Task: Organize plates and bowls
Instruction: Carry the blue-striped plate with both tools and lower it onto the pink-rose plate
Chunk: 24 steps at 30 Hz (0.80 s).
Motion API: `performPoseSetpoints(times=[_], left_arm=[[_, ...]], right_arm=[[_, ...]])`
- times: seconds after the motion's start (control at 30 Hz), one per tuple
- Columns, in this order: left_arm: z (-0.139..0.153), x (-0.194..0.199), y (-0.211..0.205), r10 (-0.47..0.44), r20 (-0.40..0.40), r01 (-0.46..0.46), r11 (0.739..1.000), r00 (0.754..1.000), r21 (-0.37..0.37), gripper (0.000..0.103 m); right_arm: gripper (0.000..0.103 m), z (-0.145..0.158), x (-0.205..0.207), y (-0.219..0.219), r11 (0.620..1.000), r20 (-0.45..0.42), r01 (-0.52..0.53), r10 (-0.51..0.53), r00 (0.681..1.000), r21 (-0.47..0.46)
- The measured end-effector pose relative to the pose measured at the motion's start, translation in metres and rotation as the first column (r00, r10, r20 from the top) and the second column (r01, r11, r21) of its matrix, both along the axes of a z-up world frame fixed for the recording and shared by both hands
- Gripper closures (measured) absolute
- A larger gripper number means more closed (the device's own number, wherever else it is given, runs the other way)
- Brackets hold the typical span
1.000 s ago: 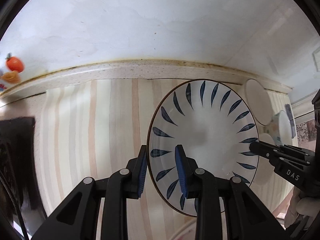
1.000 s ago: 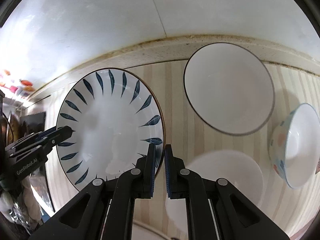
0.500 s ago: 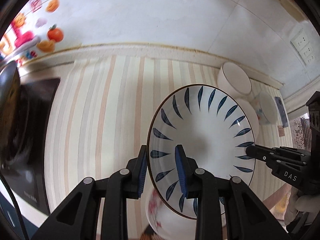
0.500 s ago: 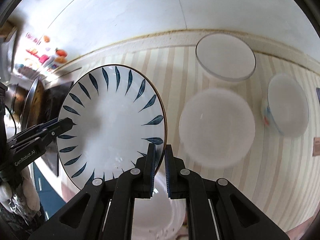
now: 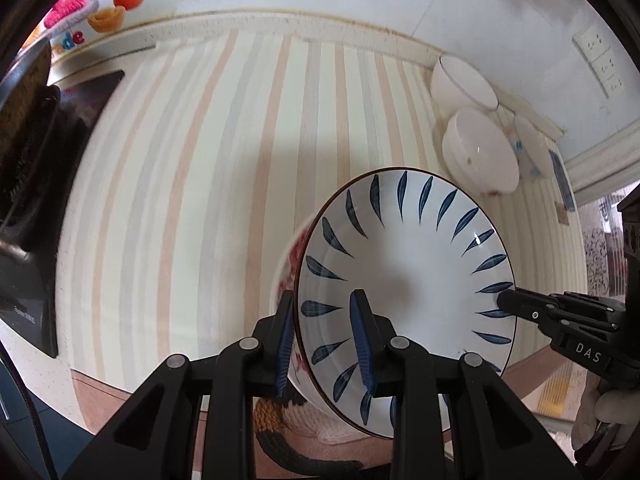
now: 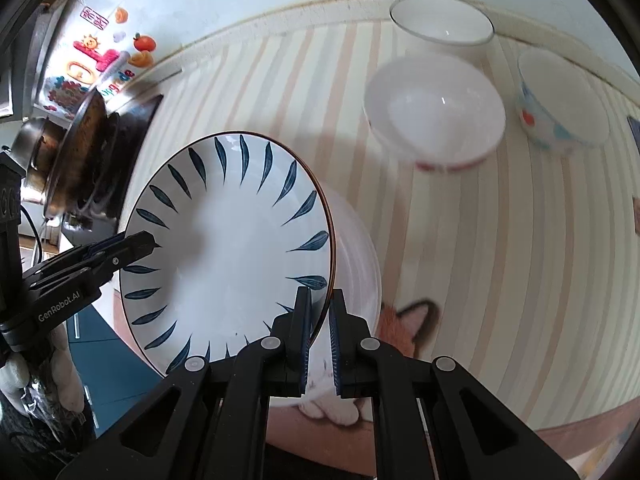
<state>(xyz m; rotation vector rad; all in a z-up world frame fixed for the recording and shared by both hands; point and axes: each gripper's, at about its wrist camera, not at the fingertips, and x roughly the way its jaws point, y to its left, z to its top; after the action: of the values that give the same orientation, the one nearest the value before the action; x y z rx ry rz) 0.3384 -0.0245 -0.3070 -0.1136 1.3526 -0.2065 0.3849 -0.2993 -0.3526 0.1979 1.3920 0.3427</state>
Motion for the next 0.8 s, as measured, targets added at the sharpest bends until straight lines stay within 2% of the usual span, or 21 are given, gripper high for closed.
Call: performPoseSetpoints(times=[0.4, 0.63, 0.8], left_arm=[[-0.029, -0.007, -0.018, -0.055, -0.021, 0.056, 0.997, 0.998, 0.045, 0.078], [-0.037, -0.004, -0.023, -0.055, -0.033, 0.057, 0.996, 0.998, 0.071, 0.078], [-0.037, -0.003, -0.026, -0.059, -0.035, 0.062, 0.996, 0.998, 0.063, 0.079]], right_arm=[[0.094, -0.037, -0.019, -0.009, 0.997, -0.03, 0.067, -0.068, 0.997, -0.027], [0.094, -0.04, -0.017, -0.007, 0.996, -0.015, 0.084, -0.084, 0.996, -0.021], [0.094, -0.042, -0.016, -0.001, 0.996, -0.015, 0.077, -0.078, 0.997, -0.034]])
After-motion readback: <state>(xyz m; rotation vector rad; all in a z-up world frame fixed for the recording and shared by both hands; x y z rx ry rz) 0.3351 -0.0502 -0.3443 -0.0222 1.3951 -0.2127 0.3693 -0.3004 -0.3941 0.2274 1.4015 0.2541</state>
